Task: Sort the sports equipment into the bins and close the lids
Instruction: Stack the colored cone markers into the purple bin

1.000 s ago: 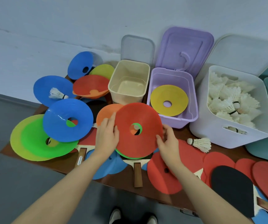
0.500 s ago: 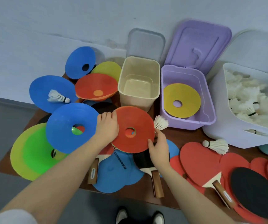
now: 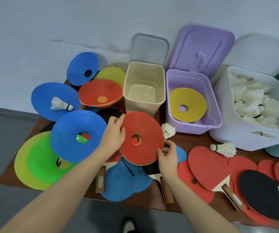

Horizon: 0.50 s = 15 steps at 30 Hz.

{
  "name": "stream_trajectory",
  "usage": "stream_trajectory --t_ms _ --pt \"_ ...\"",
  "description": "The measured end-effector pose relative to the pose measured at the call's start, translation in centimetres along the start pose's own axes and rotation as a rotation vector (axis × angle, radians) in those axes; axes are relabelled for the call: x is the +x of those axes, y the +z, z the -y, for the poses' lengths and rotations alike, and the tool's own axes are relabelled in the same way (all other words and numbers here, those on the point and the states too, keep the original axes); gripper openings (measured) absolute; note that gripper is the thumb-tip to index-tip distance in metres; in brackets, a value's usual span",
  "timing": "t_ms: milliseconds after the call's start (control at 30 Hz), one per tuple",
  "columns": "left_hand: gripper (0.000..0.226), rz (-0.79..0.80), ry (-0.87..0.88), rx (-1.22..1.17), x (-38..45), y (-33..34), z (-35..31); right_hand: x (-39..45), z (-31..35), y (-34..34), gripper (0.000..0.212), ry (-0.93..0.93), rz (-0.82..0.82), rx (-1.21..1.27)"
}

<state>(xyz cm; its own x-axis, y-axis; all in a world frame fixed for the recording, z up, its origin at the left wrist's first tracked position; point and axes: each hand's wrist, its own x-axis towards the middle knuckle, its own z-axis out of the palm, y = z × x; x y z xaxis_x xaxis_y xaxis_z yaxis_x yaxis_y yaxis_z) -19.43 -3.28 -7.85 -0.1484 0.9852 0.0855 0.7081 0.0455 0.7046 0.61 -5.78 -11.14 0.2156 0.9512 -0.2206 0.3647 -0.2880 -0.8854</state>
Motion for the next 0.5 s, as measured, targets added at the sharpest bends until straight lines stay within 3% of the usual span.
stream_trajectory --t_ms 267,400,500 --pt "0.051 -0.049 -0.125 -0.103 -4.6 1.2 -0.4 -0.6 -1.3 -3.2 0.014 -0.137 -0.003 -0.084" --pt "0.055 0.015 -0.139 -0.006 -5.8 2.3 -1.1 0.2 -2.5 -4.6 0.047 -0.049 -0.034 -0.124" --pt "0.057 0.02 -0.149 0.119 -5.4 2.6 -1.3 1.3 -2.3 -4.8 0.057 -0.008 -0.003 -0.131"
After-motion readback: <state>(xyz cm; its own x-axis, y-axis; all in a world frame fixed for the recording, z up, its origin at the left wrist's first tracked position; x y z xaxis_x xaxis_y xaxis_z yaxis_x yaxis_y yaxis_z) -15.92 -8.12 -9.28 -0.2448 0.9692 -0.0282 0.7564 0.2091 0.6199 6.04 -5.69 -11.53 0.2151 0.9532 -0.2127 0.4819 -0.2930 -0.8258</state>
